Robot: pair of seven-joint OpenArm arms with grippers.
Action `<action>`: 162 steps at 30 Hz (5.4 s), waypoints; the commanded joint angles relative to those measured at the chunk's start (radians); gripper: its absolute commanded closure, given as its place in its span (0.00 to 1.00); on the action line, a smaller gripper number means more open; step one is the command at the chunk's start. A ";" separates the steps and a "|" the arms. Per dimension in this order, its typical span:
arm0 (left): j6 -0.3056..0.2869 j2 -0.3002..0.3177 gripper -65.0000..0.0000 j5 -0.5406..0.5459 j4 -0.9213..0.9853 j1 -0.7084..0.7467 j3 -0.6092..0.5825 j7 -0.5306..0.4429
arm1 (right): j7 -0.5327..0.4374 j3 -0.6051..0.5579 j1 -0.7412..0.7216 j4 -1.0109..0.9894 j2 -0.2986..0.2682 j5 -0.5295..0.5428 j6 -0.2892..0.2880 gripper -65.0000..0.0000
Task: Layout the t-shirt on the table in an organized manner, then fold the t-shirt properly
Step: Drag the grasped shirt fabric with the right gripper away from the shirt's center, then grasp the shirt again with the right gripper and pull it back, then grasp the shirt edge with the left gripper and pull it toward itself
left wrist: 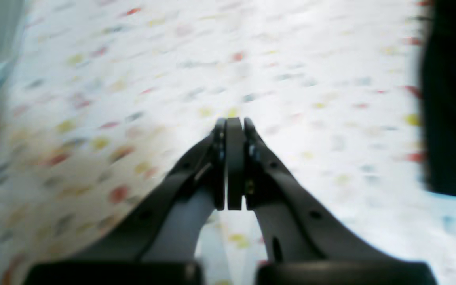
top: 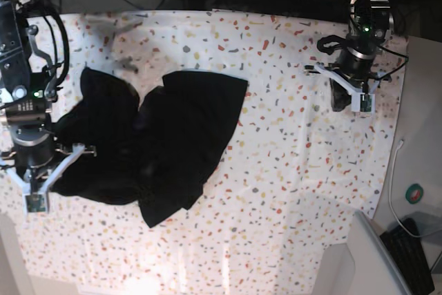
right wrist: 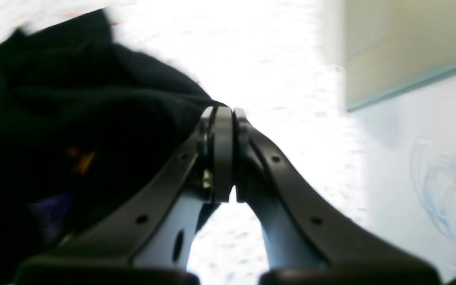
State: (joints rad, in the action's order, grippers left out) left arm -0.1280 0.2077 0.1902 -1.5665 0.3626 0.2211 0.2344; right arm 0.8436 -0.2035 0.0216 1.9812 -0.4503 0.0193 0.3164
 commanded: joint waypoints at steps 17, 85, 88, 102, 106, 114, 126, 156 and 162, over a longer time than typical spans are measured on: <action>0.006 0.012 1.00 0.005 -0.015 -0.024 0.200 -0.019 | -0.068 0.097 -0.325 -0.010 -0.054 -0.018 -0.294 1.00; 0.006 0.025 1.00 0.005 0.099 -0.044 0.228 -0.025 | -0.461 -0.049 -0.059 -0.633 0.460 -0.407 -0.128 1.00; 0.006 0.025 1.00 0.005 0.100 -0.047 0.228 -0.025 | -0.458 -0.041 0.084 -0.411 0.419 -0.405 -0.128 1.00; 0.006 0.035 1.00 0.004 0.099 -0.076 0.166 -0.025 | -0.539 0.338 0.512 -0.087 0.333 -0.404 -0.128 1.00; 0.006 0.065 1.00 0.004 0.093 -0.081 0.022 -0.023 | -0.553 0.465 0.509 -0.196 0.339 -0.402 -0.128 1.00; 0.006 0.035 1.00 0.005 0.079 -0.236 -0.365 -0.019 | -0.611 0.510 0.513 -0.337 0.333 -0.266 -0.128 1.00; 0.006 -0.173 0.35 0.262 0.404 -0.558 -0.664 -0.019 | -0.616 0.503 0.542 -0.343 0.331 -0.266 -0.128 1.00; -0.154 -0.365 1.00 0.598 1.064 -0.834 -0.902 -0.114 | -0.617 0.500 0.530 -0.342 0.338 -0.264 -0.128 1.00; -0.154 -0.320 1.00 0.599 1.026 -0.784 -0.846 -0.109 | -0.617 0.500 0.530 -0.342 0.336 -0.264 -0.130 1.00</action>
State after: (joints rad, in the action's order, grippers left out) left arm -0.2710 -0.1150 0.7811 -0.5278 -0.3954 -0.6266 0.1394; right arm 0.2466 0.2928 0.5472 1.6218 -0.1017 -0.2367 0.1753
